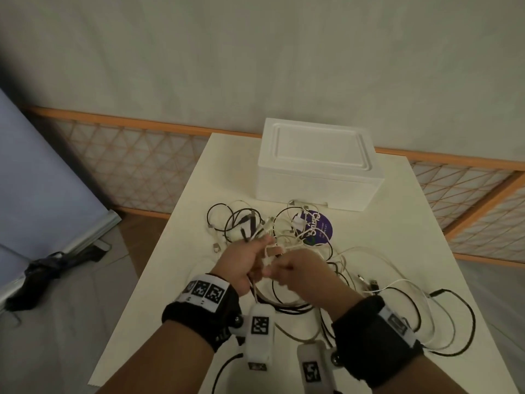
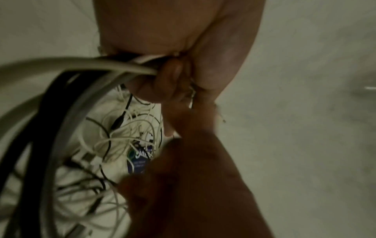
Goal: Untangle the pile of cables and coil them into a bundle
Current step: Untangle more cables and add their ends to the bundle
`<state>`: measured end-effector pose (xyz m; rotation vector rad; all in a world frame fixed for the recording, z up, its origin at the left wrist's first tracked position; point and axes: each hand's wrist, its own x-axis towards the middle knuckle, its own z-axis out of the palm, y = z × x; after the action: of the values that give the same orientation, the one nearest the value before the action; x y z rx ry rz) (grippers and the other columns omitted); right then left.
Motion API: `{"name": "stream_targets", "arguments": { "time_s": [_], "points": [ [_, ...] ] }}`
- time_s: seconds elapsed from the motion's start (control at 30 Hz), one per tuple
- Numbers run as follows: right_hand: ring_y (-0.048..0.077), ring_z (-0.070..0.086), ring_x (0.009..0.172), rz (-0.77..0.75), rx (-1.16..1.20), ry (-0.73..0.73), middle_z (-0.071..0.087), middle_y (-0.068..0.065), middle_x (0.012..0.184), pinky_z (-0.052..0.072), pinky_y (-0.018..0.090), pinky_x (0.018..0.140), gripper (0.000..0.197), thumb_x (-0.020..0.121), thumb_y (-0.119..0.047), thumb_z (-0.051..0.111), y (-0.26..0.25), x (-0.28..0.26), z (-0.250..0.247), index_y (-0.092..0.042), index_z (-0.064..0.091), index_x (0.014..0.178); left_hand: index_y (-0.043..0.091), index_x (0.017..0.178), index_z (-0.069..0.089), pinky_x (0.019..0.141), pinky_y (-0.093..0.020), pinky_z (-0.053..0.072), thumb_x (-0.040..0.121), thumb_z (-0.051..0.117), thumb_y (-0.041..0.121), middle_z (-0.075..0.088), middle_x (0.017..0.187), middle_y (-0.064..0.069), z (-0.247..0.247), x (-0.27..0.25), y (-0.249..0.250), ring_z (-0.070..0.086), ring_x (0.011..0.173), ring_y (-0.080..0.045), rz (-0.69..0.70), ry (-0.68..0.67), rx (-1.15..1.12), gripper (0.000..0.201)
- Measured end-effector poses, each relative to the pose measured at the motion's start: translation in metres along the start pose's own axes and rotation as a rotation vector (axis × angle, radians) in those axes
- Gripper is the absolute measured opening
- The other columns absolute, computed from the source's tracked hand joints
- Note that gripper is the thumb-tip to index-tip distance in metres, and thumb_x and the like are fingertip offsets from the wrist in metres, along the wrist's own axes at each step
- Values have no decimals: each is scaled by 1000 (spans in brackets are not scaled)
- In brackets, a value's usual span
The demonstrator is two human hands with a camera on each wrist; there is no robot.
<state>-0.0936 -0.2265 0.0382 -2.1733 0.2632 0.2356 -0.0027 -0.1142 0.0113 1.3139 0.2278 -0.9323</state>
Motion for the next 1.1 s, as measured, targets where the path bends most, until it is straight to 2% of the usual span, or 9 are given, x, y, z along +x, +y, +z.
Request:
{"name": "stream_targets", "arguments": {
  "time_s": [0.1, 0.2, 0.3, 0.37, 0.53, 0.67, 0.77, 0.87, 1.1],
  "points": [
    [3, 41, 46, -47, -180, 7, 49, -2, 53, 33, 14, 51, 35, 87, -32, 64, -1, -3, 3, -26, 55, 54, -2, 111, 63, 40, -19, 33, 95, 57, 18, 75, 80, -5, 2, -5, 3, 47, 46, -11, -41, -11, -51, 27],
    [3, 57, 63, -13, 81, 412, 62, -6, 76, 50, 21, 62, 13, 91, -24, 59, 12, 6, -11, -33, 66, 86, -1, 108, 60, 32, -15, 21, 95, 55, 13, 74, 77, -4, -5, -12, 11, 25, 32, -4, 1, -48, 35, 21],
    [11, 58, 92, -92, -275, 214, 58, -5, 102, 40, 19, 77, 26, 88, -21, 62, 20, 24, -14, -23, 63, 115, 0, 107, 64, 33, -14, 18, 93, 57, 14, 72, 72, -2, -9, -22, 23, 23, 31, -2, 32, -136, 99, 21],
    [19, 56, 94, -73, -446, 129, 58, 3, 95, 31, 21, 72, 19, 91, -24, 58, 23, 31, -9, -10, 67, 102, 1, 105, 66, 34, -13, 16, 84, 63, 17, 70, 69, -2, -10, -30, 34, 22, 31, -2, 83, -179, 101, 27],
    [15, 57, 98, -27, -387, 405, 60, 0, 107, 39, 18, 89, 13, 88, -17, 63, 59, 34, -26, -12, 75, 93, 9, 100, 68, 35, -13, 14, 74, 59, 20, 71, 71, 0, -30, -37, 58, 24, 30, 0, 193, -191, -94, 30],
    [16, 60, 82, -40, -311, 449, 60, -5, 82, 37, 16, 65, 14, 92, -17, 58, 45, 30, -47, -11, 70, 88, 11, 97, 65, 31, -11, 15, 94, 46, 20, 71, 73, 4, -26, -30, 55, 22, 29, 0, 176, -186, -202, 21],
    [7, 62, 80, -25, -40, 276, 62, -8, 107, 44, 8, 68, 43, 85, -8, 65, 26, 34, -52, -28, 57, 122, 10, 89, 64, 31, -12, 14, 96, 46, 15, 64, 59, 4, -8, -27, 48, 22, 29, 0, 172, -165, -200, 20],
    [7, 61, 90, -6, -233, -31, 50, -13, 123, 50, 17, 74, 82, 76, -8, 76, 29, 42, -36, -40, 36, 140, 9, 88, 64, 30, -11, 16, 96, 47, 14, 65, 62, 3, 3, -24, 47, 23, 28, 0, 150, -222, -176, 19],
    [16, 57, 107, 10, -435, 14, 59, 1, 120, 47, 30, 93, 58, 77, -18, 76, 53, 52, -24, -25, 53, 129, 7, 92, 65, 30, -13, 16, 95, 51, 14, 66, 64, 0, -4, -9, 37, 23, 30, -1, 80, -129, -128, 16]
  ]
}}
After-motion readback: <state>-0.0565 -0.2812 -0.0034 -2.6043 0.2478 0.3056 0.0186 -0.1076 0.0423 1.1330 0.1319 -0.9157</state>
